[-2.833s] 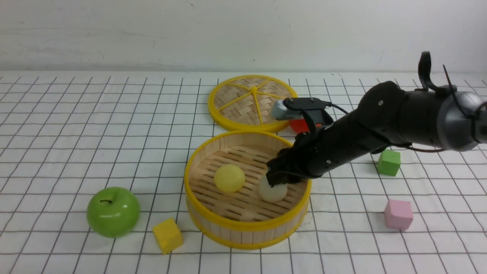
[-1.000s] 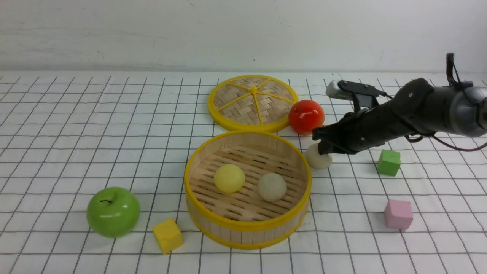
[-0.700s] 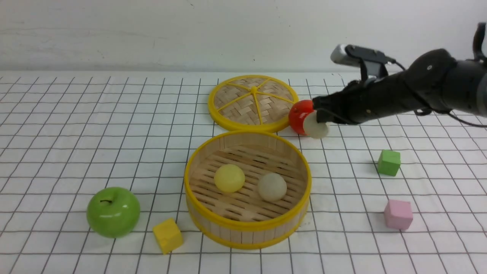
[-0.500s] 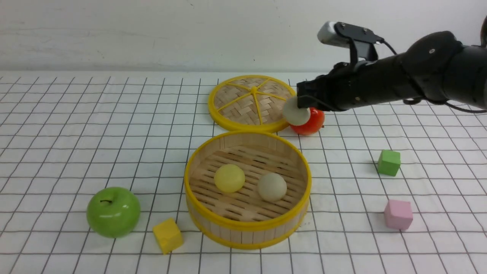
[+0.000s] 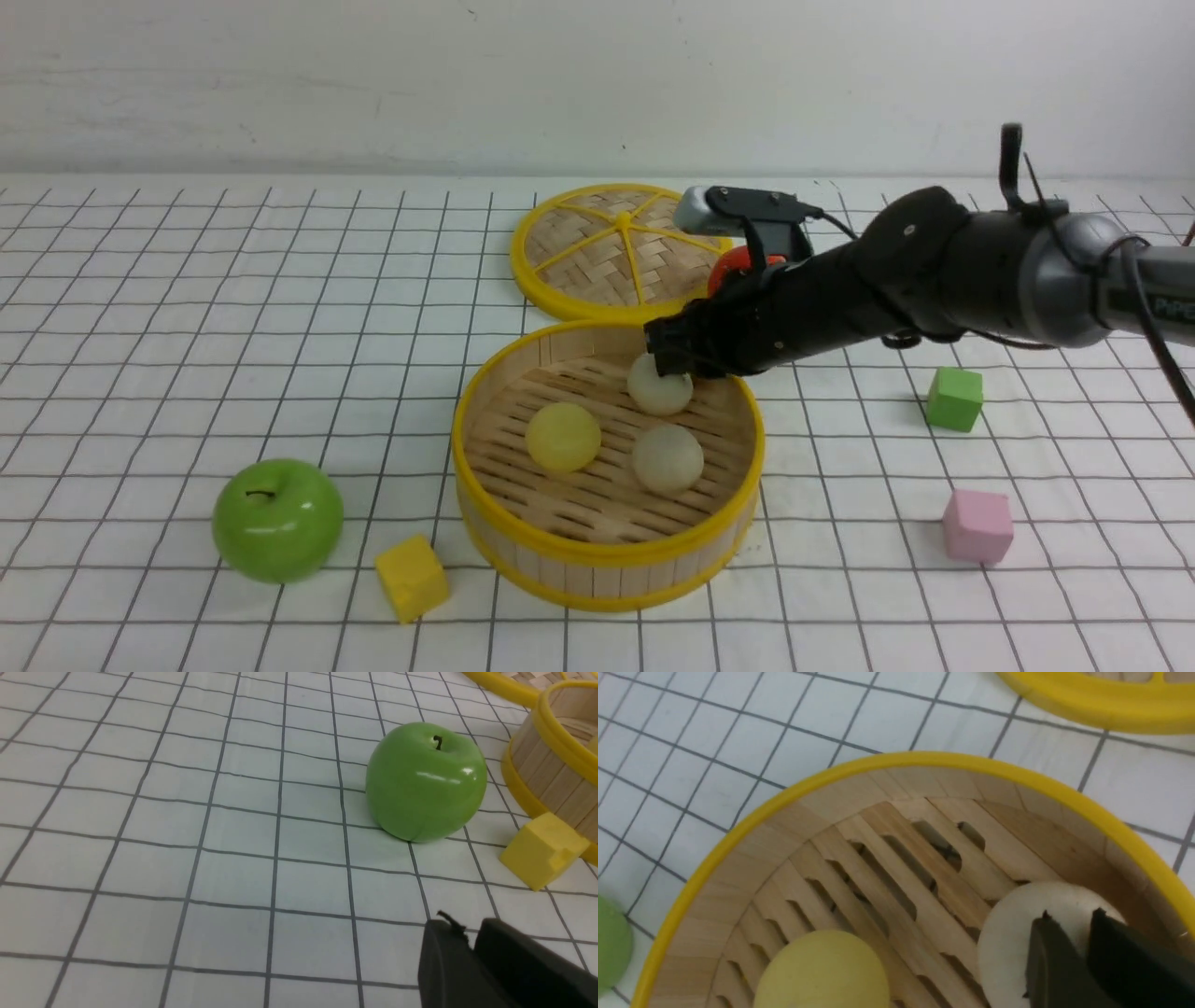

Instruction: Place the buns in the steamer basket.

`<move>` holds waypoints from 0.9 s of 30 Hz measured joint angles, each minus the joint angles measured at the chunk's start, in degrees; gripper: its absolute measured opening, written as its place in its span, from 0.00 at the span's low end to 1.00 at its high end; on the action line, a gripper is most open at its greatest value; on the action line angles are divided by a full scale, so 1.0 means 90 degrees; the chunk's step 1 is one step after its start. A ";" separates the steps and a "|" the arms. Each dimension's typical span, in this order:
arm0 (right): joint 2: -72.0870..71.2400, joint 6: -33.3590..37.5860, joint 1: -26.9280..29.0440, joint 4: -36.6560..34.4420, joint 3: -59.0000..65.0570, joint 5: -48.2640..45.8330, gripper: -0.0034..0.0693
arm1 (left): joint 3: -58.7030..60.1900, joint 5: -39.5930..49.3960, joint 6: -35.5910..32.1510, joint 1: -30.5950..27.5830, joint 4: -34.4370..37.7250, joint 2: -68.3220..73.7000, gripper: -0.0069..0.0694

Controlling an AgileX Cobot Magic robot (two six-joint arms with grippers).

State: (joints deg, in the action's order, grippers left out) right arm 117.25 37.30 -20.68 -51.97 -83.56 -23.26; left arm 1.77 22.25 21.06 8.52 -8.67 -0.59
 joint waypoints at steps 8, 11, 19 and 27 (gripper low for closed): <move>-0.0237 0.0009 0.0012 -0.0102 0.0000 0.0025 0.63 | 0.0000 0.0000 0.0000 0.0000 0.0000 0.0000 0.21; -0.0663 0.0181 0.0012 0.0106 0.0000 -0.0274 0.73 | 0.0000 0.0000 0.0000 0.0000 0.0000 0.0000 0.21; -0.1864 0.0357 0.0364 0.1606 0.0000 -0.1474 0.71 | 0.0000 0.0000 0.0000 0.0000 0.0000 0.0000 0.21; -0.2820 -0.1123 0.1632 0.2870 0.0000 -0.2690 0.32 | 0.0000 0.0000 0.0000 0.0000 0.0000 0.0000 0.22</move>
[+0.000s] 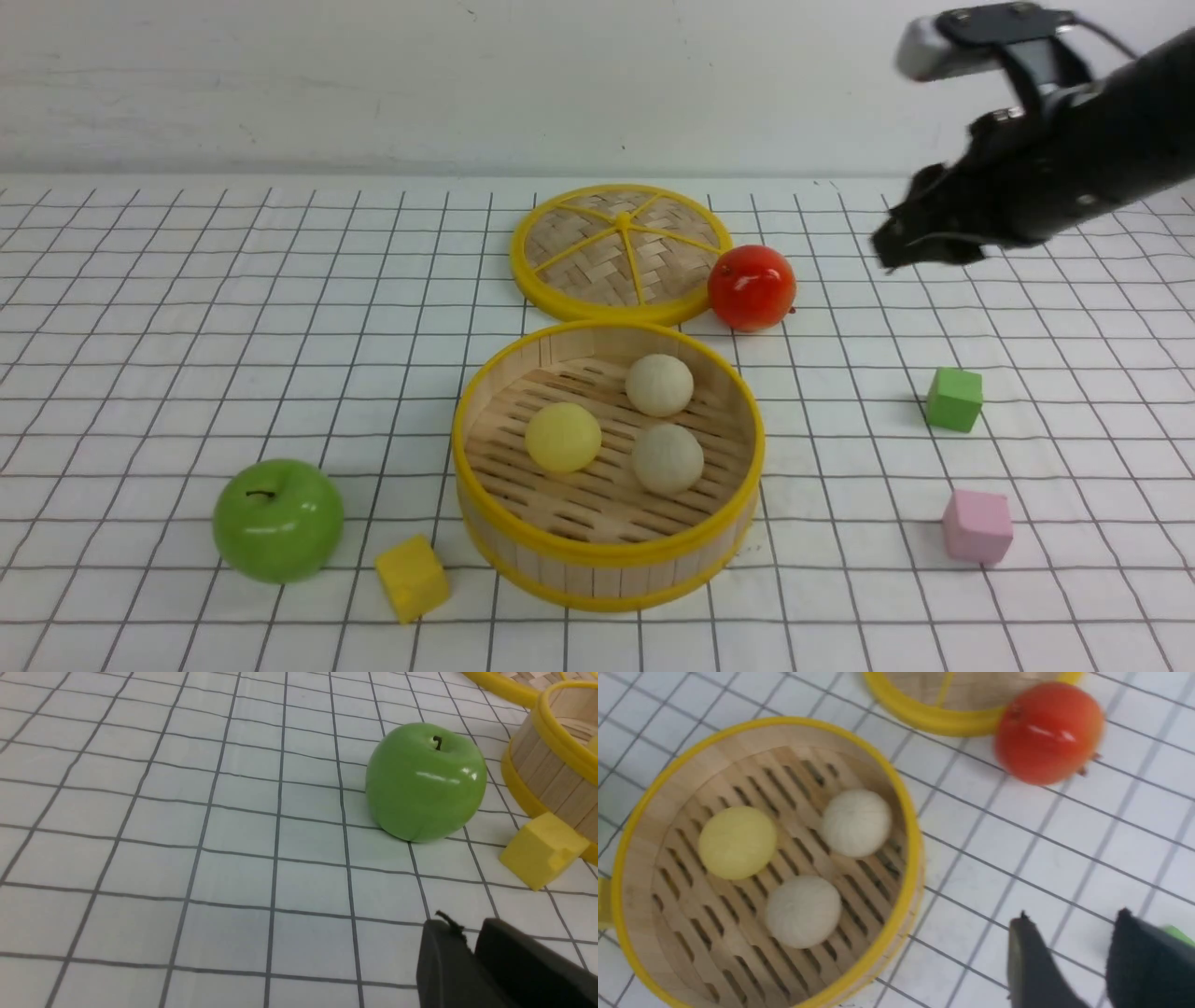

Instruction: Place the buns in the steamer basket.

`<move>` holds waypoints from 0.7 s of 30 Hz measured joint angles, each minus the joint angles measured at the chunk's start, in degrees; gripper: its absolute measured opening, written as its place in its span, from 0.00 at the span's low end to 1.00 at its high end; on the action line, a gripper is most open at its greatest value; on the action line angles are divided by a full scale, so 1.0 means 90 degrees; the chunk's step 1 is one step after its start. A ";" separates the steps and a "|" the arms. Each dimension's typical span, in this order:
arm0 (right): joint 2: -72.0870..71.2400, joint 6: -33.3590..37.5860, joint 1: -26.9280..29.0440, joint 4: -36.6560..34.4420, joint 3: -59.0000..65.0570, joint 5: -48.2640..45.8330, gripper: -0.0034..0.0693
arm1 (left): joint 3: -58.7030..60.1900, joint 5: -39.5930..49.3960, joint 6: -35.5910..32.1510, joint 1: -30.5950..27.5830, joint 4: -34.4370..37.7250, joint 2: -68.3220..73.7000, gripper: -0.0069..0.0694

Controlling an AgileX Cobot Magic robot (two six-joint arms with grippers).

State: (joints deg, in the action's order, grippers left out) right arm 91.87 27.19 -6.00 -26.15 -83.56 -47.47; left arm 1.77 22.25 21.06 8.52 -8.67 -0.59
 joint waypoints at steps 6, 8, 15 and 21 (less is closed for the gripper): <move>-0.1240 -0.0604 0.0761 0.0002 0.0006 -0.1026 0.02 | 0.0000 0.0000 0.0000 0.0000 0.0000 0.0000 0.22; -0.1648 -0.0640 0.0833 0.0008 0.0006 -0.1733 0.02 | 0.0000 0.0000 0.0000 0.0000 0.0000 0.0000 0.22; -0.2659 -0.0663 0.0848 -0.0098 0.0006 -0.2708 0.02 | 0.0000 0.0000 0.0000 0.0000 0.0000 0.0000 0.23; -0.3089 -0.0665 0.0848 -0.0231 0.0006 -0.2763 0.02 | 0.0000 0.0000 0.0000 0.0000 0.0000 0.0000 0.24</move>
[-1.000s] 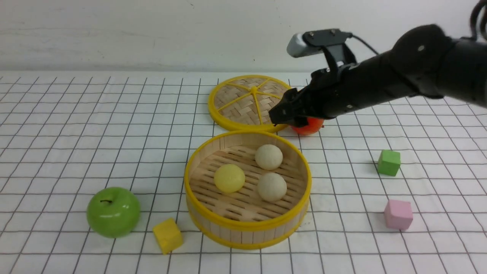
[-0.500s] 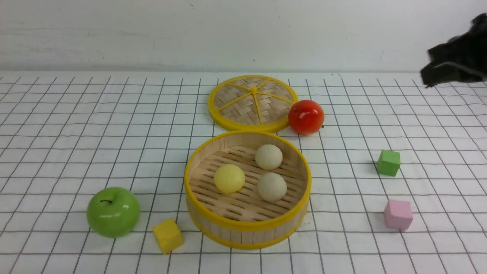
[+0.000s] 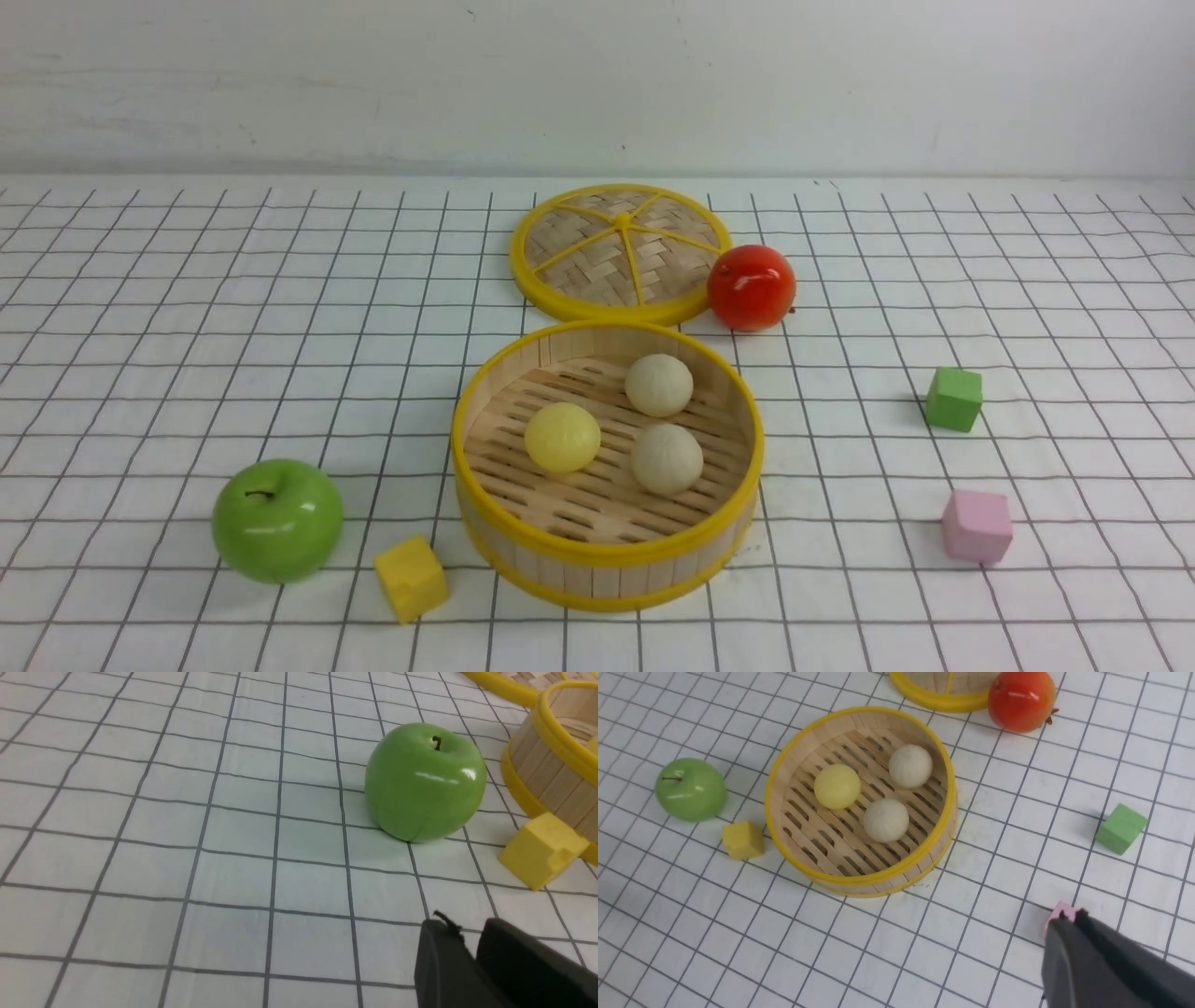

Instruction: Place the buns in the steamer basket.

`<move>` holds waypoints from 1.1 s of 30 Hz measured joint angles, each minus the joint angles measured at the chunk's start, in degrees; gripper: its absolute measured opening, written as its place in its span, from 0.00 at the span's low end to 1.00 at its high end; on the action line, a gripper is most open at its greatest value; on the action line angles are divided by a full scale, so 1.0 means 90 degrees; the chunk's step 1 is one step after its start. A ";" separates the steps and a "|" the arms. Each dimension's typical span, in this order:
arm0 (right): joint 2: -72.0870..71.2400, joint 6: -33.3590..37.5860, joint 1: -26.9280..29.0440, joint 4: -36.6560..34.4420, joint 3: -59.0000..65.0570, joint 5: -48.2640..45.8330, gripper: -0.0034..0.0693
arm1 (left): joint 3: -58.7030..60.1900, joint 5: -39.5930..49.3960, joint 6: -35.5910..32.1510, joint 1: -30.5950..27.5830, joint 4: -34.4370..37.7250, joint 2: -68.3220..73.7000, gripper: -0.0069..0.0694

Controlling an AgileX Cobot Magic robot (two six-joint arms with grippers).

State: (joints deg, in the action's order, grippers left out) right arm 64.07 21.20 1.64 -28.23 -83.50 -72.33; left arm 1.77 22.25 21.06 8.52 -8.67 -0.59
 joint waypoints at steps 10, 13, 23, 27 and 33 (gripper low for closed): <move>-0.0273 0.0000 0.0000 -0.0016 0.0000 -0.0013 0.03 | 0.0000 0.0000 0.0000 0.0000 0.0000 0.0000 0.26; -0.0498 0.0000 0.0003 -0.0016 0.0000 -0.0013 0.03 | 0.0000 0.0000 0.0000 0.0000 0.0000 0.0000 0.26; -0.2800 -0.0456 0.0003 0.1120 0.0521 0.0098 0.03 | 0.0000 0.0002 0.0000 0.0000 0.0000 0.0000 0.27; -0.3898 -0.1751 0.0003 0.2363 0.1820 0.0885 0.04 | 0.0000 0.0008 0.0000 0.0000 0.0000 0.0000 0.27; -0.5145 -0.2414 0.0003 0.2818 0.4170 0.2312 0.05 | 0.0000 0.0008 0.0000 0.0000 0.0000 0.0000 0.27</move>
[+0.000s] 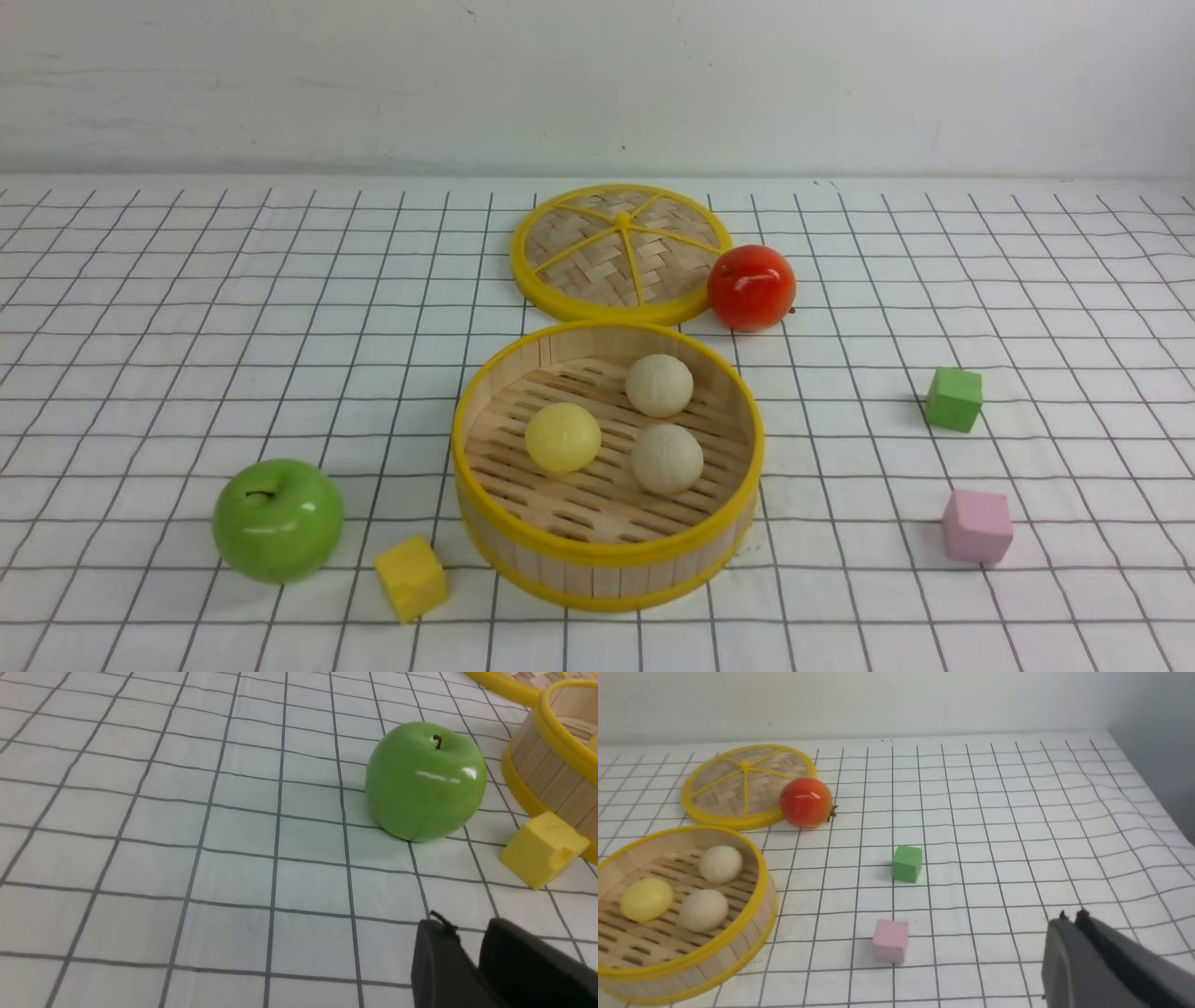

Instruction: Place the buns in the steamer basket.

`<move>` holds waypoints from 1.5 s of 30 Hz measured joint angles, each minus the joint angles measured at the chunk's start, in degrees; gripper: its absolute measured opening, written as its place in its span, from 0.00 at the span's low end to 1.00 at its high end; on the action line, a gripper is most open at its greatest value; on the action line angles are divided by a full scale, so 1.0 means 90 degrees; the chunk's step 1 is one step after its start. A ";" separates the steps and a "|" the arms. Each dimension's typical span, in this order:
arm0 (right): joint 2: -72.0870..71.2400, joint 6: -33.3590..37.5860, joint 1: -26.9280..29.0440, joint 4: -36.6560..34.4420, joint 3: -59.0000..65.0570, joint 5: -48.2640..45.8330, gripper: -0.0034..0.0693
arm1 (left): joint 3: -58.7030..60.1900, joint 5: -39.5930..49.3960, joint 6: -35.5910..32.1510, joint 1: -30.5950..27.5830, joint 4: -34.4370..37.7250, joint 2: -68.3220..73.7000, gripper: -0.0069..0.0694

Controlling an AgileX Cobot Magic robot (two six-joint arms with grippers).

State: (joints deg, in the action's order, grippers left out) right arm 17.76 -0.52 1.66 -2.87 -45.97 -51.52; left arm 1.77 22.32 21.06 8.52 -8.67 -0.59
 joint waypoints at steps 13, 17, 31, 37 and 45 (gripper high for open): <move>-0.2029 -0.0063 0.0000 0.0047 0.5180 0.3114 0.07 | 0.0000 -0.0003 0.0000 0.0000 -0.0017 0.0000 0.28; -0.2044 -0.0069 0.0000 0.0049 0.5221 0.3248 0.07 | 0.0000 -0.0001 0.0000 0.0000 -0.0017 0.0000 0.28; -0.2044 -0.0104 0.0000 0.0049 0.5220 0.3256 0.08 | 0.0000 0.0004 0.0000 0.0000 -0.0017 0.0000 0.29; -0.2044 -0.0108 0.0000 0.0049 0.5220 0.3256 0.09 | 0.0000 0.0004 0.0000 0.0000 -0.0017 0.0000 0.30; -0.2044 -0.0108 0.0000 0.0049 0.5220 0.3256 0.09 | 0.0000 0.0004 0.0000 -0.0015 -0.0017 0.0000 0.31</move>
State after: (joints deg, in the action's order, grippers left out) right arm -0.63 -1.50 1.66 -2.43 1.01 -22.22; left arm 1.77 22.36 21.06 8.39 -8.82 -0.59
